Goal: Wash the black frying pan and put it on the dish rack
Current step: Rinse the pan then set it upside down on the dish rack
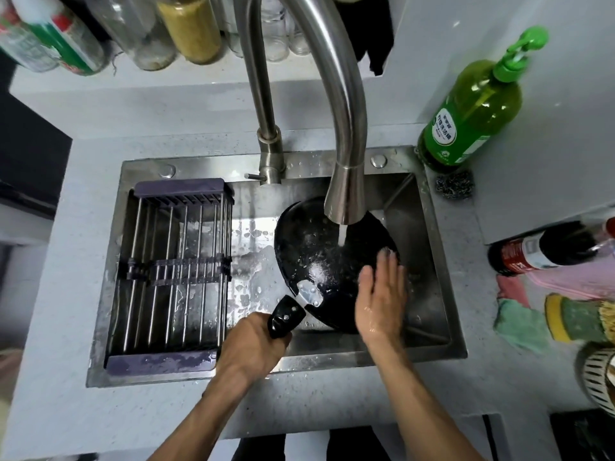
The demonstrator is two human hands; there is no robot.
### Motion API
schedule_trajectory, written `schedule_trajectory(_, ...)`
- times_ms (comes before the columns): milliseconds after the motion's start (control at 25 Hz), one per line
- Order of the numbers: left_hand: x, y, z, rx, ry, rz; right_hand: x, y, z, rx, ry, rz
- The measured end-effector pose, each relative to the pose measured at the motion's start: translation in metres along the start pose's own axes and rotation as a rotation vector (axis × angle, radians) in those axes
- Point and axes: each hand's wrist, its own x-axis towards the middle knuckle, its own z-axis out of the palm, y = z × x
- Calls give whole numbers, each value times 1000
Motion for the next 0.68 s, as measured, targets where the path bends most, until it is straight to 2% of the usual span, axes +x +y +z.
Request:
schedule_trajectory(80,2,4,-7,-9,0,14,-17,-8,8,-50,3,-270)
schedule_trajectory(120,2,7,-11,-30,-11,24,-14,-6,8,-22,28,-317)
schedule_trajectory(160,-1,9,-15,-45,-15,31,-3,-8,1,116,38,-170)
schedule_trajectory(240,-8,15,-24,-39,-3,51,17,-9,-7,423,57,313)
schedule_trajectory(280,-12,18,-29,-11,6,73,19,-10,-9,503,49,470)
schedule_trajectory(360,-17,23,-38,60,27,118,18,-17,-17,652,90,555)
schedule_trajectory(400,-18,25,-43,81,34,134,22,-19,-18,829,119,606)
schedule_trajectory(440,-18,27,-46,106,42,141,27,-22,-22,1069,101,732)
schedule_trajectory(520,-18,30,-54,180,75,152,34,-28,-19,1310,65,956)
schedule_trajectory(560,-16,30,-56,202,84,158,31,-29,-15,1342,86,971)
schedule_trajectory(640,-12,26,-60,198,75,163,20,-35,-11,1254,151,922)
schedule_trajectory(680,-12,24,-60,199,64,158,21,-34,-12,1240,124,938)
